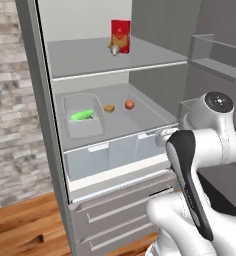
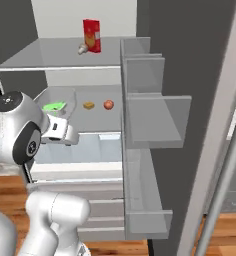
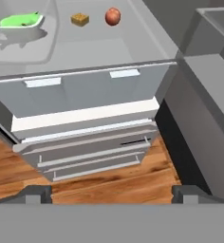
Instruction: Place the tupperware on the second highest shelf of the fridge. Make space for the tupperware among the existing items by rearranging them on the shelves if needed. Close the fridge door when finished.
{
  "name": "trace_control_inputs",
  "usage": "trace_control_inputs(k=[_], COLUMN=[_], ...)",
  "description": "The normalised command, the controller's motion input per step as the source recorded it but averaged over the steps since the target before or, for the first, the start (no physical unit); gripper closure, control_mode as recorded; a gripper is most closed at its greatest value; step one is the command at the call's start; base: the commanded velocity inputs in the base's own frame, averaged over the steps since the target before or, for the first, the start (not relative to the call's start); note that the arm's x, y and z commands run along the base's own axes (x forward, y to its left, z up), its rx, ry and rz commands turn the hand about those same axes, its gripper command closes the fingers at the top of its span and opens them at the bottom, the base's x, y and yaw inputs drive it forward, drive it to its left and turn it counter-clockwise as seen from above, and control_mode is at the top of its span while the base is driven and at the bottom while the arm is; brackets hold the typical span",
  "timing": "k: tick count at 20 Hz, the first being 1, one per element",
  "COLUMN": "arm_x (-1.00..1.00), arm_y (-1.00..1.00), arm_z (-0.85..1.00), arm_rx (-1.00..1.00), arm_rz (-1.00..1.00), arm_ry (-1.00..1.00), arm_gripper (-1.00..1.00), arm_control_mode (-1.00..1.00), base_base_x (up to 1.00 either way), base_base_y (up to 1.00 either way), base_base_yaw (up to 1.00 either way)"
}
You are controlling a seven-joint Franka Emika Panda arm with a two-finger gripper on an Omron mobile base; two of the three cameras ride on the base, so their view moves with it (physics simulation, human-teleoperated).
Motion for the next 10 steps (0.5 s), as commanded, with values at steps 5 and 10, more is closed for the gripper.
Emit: trace_control_inputs(k=[5, 10], arm_x=[0.00, 0.00], arm_y=[0.00, 0.00], arm_z=[0.00, 0.00], arm_rx=[0.00, 0.00], arm_rz=[0.00, 0.00], arm_ry=[0.00, 0.00], arm_gripper=[-1.00, -1.00], arm_control_mode=[1.00, 1.00], base_base_x=[-0.87, -0.79], base_base_y=[0.00, 0.03], base_base_yaw=[0.00, 0.00])
